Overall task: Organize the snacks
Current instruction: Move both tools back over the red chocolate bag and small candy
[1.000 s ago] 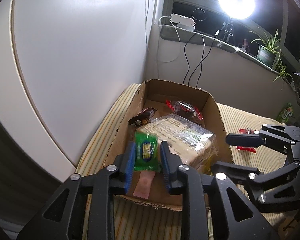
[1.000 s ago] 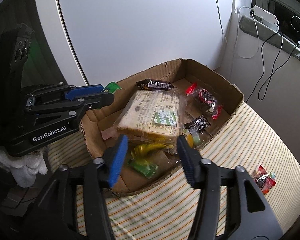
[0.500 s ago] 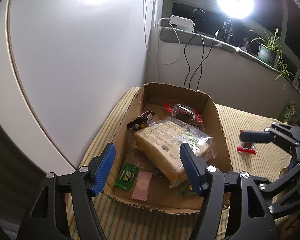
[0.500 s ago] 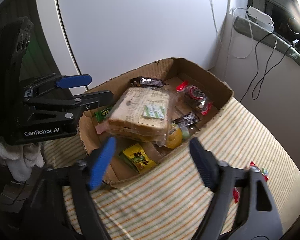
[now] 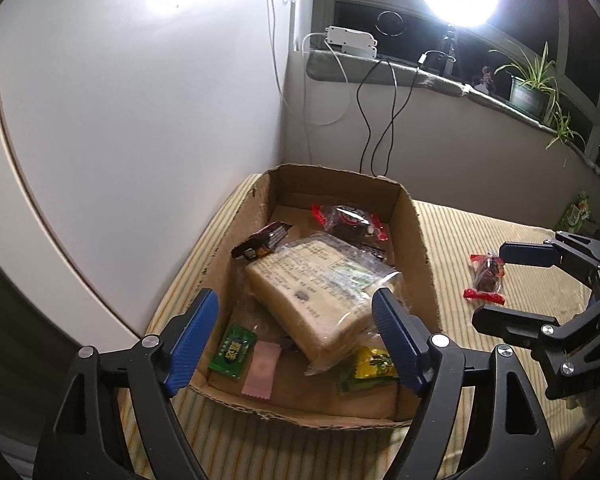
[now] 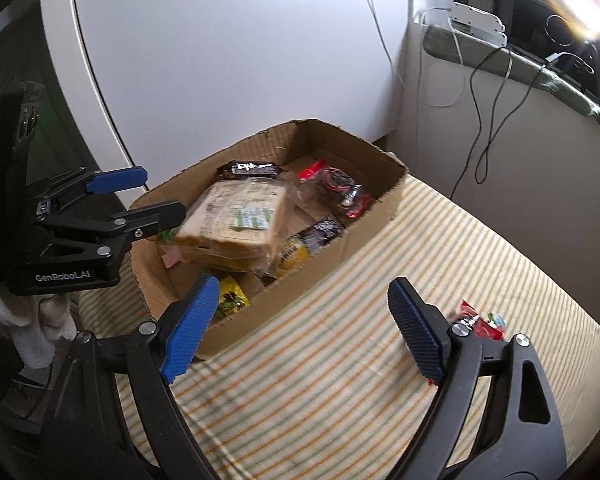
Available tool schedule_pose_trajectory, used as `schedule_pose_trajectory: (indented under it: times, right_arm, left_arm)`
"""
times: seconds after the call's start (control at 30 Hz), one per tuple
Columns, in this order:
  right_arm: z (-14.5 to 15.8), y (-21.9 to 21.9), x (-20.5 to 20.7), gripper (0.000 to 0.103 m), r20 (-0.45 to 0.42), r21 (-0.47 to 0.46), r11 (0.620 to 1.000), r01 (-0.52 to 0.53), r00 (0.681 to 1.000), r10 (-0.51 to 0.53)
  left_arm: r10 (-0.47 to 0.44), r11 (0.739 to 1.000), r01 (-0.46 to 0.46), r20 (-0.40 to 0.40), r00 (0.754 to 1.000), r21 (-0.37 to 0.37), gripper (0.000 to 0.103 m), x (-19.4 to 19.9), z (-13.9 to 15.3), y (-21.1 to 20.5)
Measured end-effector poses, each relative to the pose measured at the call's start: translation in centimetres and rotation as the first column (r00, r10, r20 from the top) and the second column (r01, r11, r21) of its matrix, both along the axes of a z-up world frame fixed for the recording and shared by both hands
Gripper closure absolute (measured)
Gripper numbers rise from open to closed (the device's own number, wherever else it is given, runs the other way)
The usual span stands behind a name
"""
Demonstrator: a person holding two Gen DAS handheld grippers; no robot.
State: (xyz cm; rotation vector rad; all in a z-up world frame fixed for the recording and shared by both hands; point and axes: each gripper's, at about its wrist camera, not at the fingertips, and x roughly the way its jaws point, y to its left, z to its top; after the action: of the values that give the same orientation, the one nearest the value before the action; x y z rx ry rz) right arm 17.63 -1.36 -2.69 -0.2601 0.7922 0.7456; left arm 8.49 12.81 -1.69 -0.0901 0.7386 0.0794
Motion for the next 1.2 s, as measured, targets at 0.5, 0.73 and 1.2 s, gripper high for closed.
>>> schedule_pose_trajectory:
  times: [0.5, 0.73, 1.2]
  right_arm:
    - [1.4, -10.4, 5.0, 0.014, -0.094, 0.119, 0.969, 0.215, 0.974, -0.205]
    - [0.5, -15.1, 7.6, 0.014, -0.161, 0.131, 0.946, 0.297, 0.948, -0.276]
    - [-2.9, -17.2, 8.9, 0.014, -0.148, 0.035, 0.969, 0.245, 0.960, -0.237]
  left_arm:
    - [-0.078, 0.997, 0.078, 0.016, 0.997, -0.005, 0.024, 0.2, 0.6, -4.4]
    - [-0.159, 0.987, 0.160, 0.021, 0.987, -0.019, 0.024, 0.9, 0.6, -8.4]
    - [-0.282, 0.958, 0.280, -0.031, 0.959, -0.052, 0.024, 3.8, -1.2, -15.2]
